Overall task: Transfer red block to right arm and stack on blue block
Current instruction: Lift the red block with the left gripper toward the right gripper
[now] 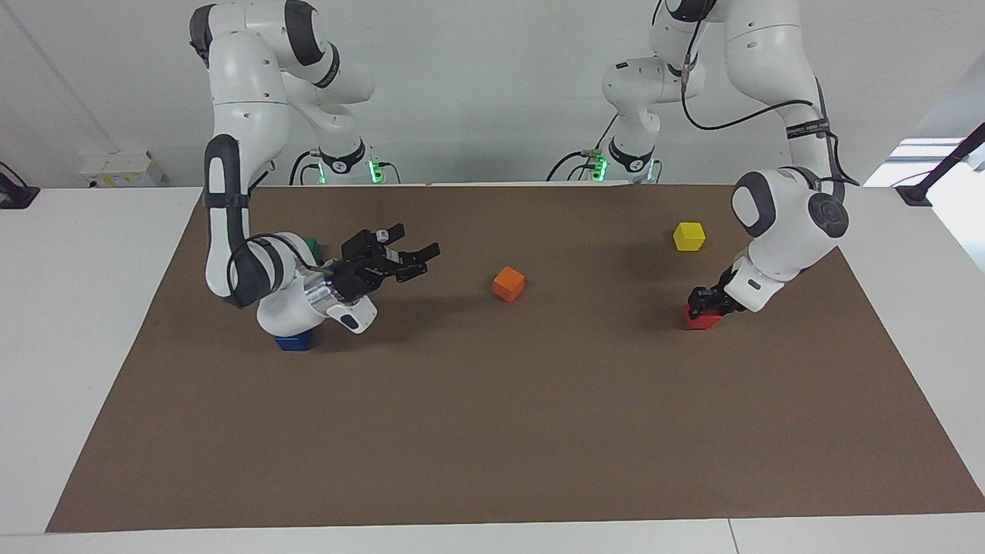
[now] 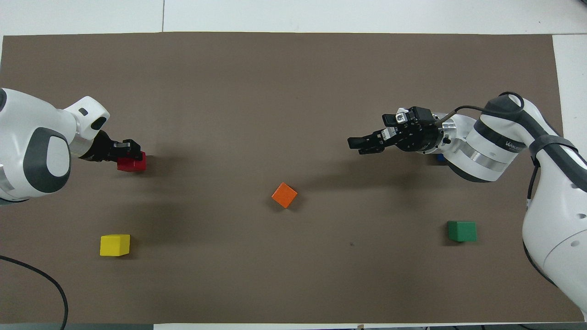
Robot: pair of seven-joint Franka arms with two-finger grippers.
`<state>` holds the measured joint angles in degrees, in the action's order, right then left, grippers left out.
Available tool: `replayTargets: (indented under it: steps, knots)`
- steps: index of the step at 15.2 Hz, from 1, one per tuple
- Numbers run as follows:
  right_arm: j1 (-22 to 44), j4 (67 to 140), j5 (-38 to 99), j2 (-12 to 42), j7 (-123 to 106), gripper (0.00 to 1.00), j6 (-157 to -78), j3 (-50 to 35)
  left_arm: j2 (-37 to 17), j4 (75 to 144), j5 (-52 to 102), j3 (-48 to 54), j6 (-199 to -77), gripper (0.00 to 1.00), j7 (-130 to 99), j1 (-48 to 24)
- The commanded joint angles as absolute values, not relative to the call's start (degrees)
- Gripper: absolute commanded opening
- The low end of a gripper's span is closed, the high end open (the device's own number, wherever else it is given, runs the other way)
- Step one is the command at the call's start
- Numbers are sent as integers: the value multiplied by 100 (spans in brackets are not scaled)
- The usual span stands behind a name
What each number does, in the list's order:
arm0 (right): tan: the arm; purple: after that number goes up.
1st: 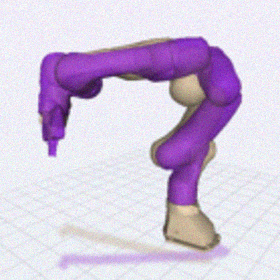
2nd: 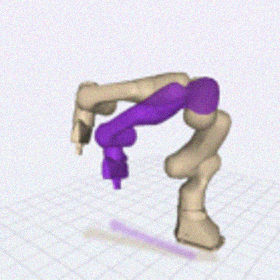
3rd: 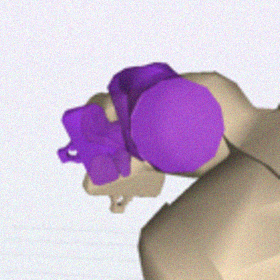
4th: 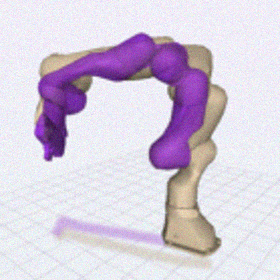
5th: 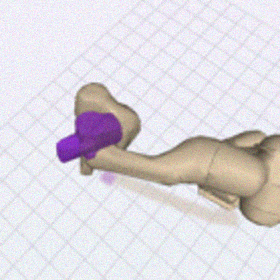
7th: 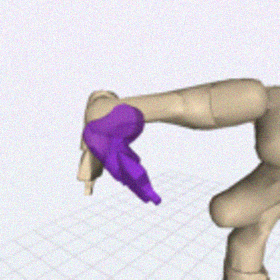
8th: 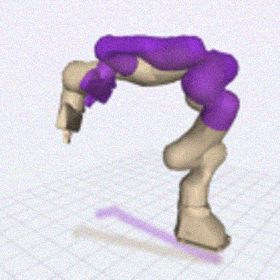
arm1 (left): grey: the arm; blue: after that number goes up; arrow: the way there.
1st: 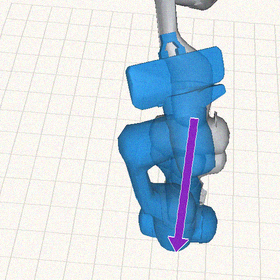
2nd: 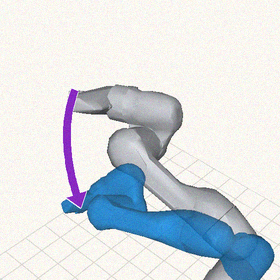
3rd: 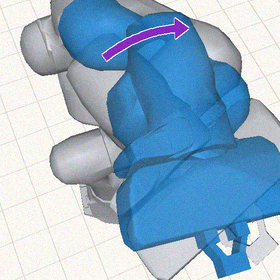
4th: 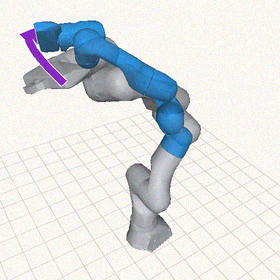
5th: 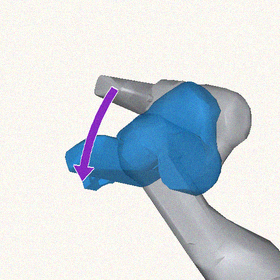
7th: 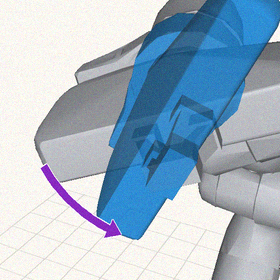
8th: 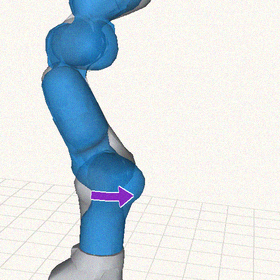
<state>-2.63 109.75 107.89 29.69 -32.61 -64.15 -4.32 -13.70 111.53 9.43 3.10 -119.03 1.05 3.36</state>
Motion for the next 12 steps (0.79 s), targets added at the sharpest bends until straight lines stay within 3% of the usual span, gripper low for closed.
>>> replayTargets:
  steps: [1,9,12]
  knots:
    - [-168,11206,10916,2900,-3549,100,-6381,-439,-1336,10470,1133,325,-10998,0,-972,264]
    - [79,11268,10907,2848,-4297,100,-6899,-431,-1046,10020,2732,650,-10143,0,-4396,211]
    - [79,11259,10854,2848,-4728,100,-7058,-431,-687,10037,3731,870,-9976,0,-5858,211]
